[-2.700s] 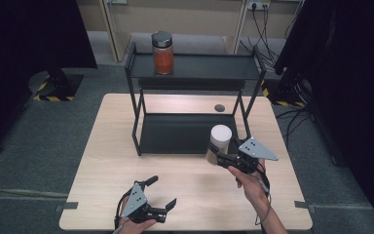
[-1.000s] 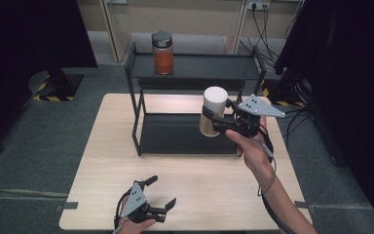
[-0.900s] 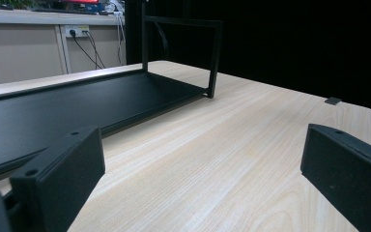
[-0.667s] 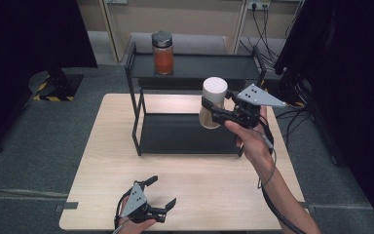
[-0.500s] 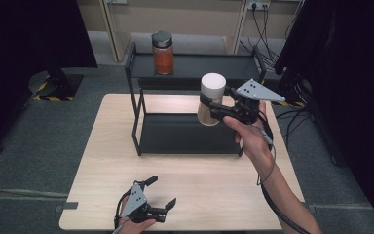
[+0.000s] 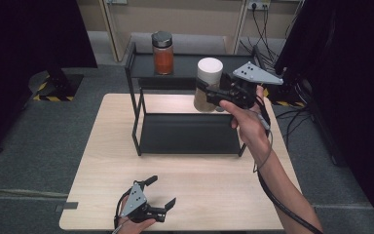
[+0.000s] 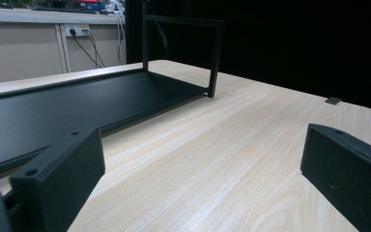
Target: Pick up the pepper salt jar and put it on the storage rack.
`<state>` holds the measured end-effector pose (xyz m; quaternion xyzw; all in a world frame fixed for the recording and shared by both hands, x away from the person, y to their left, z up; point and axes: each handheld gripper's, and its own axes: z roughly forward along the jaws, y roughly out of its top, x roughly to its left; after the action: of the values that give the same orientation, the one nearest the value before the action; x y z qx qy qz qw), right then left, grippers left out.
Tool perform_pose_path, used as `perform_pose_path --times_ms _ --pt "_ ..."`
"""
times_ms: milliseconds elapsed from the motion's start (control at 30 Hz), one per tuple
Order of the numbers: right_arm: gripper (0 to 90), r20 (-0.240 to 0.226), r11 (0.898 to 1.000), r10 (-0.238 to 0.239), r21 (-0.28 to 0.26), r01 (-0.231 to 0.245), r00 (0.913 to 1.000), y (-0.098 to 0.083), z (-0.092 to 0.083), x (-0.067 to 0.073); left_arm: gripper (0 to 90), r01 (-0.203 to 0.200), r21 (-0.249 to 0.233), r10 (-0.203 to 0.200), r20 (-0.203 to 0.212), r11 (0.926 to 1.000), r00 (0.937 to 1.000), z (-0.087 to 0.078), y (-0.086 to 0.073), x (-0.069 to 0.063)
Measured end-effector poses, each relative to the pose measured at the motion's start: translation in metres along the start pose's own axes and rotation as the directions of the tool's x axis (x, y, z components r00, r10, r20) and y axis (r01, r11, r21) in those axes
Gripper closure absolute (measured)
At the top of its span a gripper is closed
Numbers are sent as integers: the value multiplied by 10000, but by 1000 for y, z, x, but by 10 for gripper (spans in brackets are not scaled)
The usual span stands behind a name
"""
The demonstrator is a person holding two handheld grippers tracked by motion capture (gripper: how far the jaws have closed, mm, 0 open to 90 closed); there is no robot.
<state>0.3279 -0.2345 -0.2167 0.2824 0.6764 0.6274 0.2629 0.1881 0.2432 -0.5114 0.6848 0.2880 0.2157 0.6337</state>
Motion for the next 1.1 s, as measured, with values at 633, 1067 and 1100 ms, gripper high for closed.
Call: perform_pose_path --times_ms 633,1067,1100 --pt "347 348 9998 203 7 -204 9992 34 25 -4 12 43 30 -43 28 10000 10000 0 0 0" --pt "346 884 9998 184 -66 -178 9959 47 48 -7 12 43 13 -43 48 10000 10000 0 0 0" --pt "346 925 9997 216 -78 -210 9955 47 50 -8 12 44 10 -44 50 10000 10000 0 0 0"
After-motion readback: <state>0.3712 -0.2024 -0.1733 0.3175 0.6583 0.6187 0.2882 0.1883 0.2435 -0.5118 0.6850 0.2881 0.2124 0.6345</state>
